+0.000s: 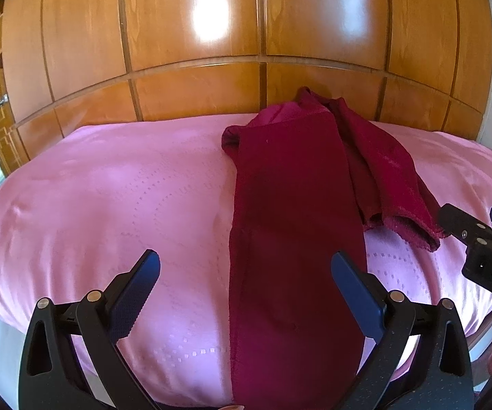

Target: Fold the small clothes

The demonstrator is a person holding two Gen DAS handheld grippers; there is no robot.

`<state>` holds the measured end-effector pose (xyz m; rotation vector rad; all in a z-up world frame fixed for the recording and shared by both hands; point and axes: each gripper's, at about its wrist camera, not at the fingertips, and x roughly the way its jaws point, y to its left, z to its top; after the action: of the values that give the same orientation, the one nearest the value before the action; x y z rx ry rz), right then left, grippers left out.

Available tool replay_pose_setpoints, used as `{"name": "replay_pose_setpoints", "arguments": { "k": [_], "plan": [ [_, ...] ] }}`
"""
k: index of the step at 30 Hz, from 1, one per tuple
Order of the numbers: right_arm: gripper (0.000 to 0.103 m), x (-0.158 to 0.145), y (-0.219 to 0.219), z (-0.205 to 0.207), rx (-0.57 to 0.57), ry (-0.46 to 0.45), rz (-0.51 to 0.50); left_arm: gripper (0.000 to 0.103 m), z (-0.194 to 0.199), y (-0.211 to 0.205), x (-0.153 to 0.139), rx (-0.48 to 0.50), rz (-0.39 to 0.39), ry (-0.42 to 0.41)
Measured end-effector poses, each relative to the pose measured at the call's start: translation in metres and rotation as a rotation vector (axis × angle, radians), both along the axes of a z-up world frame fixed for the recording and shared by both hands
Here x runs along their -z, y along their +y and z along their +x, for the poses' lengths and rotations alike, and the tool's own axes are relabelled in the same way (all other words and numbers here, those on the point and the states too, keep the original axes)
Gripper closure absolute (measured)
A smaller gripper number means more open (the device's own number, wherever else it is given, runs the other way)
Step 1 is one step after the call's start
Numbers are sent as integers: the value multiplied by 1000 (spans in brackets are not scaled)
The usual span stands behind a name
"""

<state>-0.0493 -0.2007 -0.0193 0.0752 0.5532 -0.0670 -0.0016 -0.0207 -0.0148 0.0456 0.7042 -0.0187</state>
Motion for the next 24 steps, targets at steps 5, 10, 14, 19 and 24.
{"name": "replay_pose_setpoints", "arguments": {
  "k": [5,10,14,19,24],
  "plan": [
    [2,1,-1,2,-2,7,1,4,1,-2,2,5,1,6],
    [2,2,-1,2,0,7,0,4,2,-3,3,15,0,10],
    [2,3,-2,3,-2,9,1,4,1,-5,3,25,3,10],
    [2,4,-3,4,1,12,2,4,3,-7,6,41,-2,22],
    [2,7,-8,6,7,21,9,4,7,-9,13,67,-5,55]
  ]
}}
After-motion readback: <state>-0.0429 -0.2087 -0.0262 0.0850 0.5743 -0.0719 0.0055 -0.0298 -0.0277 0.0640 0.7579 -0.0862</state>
